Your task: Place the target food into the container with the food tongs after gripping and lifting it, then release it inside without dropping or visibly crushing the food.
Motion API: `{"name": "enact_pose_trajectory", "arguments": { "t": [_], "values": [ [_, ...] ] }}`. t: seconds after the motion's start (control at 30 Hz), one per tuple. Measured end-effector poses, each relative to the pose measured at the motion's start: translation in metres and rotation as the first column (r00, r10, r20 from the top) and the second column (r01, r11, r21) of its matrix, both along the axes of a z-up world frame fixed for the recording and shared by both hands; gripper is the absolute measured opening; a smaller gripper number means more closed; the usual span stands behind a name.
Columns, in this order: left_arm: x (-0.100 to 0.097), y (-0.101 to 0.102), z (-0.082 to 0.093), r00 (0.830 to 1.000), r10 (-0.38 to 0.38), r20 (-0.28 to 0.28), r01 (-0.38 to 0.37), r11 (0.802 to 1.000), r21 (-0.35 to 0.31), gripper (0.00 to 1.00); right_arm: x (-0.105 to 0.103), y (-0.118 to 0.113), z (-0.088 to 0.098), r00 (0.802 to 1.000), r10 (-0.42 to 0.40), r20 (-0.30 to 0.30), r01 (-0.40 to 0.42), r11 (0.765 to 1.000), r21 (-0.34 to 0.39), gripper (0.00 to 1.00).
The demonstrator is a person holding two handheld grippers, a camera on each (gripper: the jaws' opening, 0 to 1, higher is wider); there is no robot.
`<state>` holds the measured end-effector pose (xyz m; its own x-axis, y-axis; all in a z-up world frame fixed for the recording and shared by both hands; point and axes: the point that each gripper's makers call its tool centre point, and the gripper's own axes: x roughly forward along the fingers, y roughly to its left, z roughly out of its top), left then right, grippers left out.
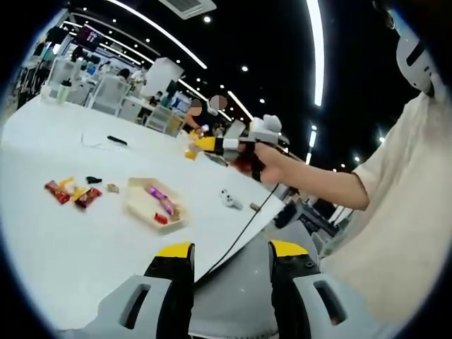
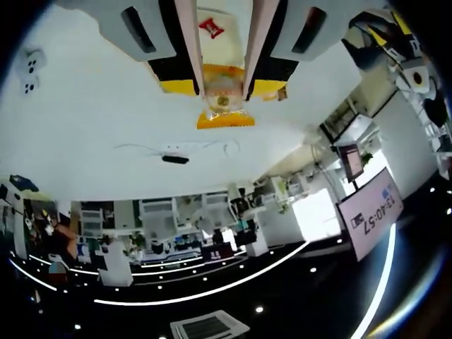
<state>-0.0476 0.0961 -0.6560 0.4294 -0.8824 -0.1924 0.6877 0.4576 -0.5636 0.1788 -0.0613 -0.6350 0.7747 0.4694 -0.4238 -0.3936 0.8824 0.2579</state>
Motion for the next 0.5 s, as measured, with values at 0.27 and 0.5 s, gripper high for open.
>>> {"name": "enact_pose_trajectory", "arguments": {
  "t": [0.27,0.5],
  "values": [
    [-0.0007,0.0015,-0.0013,1.0,0.004,-0.006,-0.004,1.0,0.001,0.41,0.0007,0.002,-0.0023,1.0,0.006,-0.001,-0.007,1.0,-0.017,0.27],
    [-0.0001,0.0022,-0.0019,1.0,0.008,-0.007,-0.008,1.0,0.0,0.41,0.0026,0.002,-0.0021,1.0,0.009,0.003,-0.009,1.0,-0.027,0.27]
  ]
}}
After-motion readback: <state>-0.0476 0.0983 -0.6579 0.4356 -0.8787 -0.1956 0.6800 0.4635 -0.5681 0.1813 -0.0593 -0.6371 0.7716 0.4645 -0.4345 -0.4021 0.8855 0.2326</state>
